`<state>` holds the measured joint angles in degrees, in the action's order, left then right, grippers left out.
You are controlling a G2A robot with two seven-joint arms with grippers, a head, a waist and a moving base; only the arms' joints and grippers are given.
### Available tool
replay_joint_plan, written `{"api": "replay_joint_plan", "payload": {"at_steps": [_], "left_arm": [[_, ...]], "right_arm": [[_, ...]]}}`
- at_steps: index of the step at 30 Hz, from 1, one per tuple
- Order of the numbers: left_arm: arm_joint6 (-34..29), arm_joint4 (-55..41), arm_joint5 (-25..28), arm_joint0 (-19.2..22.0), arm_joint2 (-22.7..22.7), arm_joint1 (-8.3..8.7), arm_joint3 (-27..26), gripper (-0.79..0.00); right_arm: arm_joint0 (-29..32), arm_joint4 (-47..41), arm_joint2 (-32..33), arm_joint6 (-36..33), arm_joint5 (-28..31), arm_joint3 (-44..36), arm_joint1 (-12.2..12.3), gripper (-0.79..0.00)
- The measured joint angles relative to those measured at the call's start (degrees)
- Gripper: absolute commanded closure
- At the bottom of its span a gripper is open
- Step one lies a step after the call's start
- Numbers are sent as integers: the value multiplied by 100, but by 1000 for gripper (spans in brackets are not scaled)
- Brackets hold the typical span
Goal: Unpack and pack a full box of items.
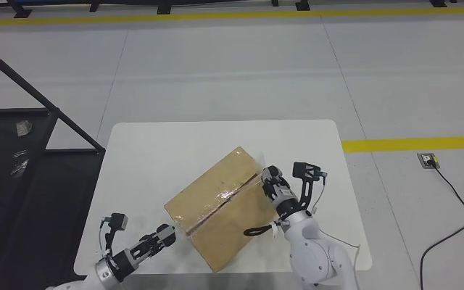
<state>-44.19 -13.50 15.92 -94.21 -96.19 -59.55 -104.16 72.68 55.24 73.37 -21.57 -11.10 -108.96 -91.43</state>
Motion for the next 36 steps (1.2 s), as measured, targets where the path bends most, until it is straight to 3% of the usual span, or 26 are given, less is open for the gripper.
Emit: {"api": "replay_joint_plan", "payload": {"at_steps": [5, 13, 25, 36], "left_arm": [[-29, -131, 76, -56, -141, 12, -39, -286], [-375, -1109, 107, 36, -254, 17, -372, -302], [-259, -254, -113, 1043, 850, -36, 245, -302], [-316, -225, -156, 1445, 1279, -71, 590, -299]], "right_arm": [[-1, 23, 16, -124, -36, -90, 25, 0], [-130, 26, -19, -266, -142, 19, 48, 0], [-157, -3, -63, -288, -210, 13, 83, 0], [-328, 86, -275, -279, -316, 79, 89, 0]]}}
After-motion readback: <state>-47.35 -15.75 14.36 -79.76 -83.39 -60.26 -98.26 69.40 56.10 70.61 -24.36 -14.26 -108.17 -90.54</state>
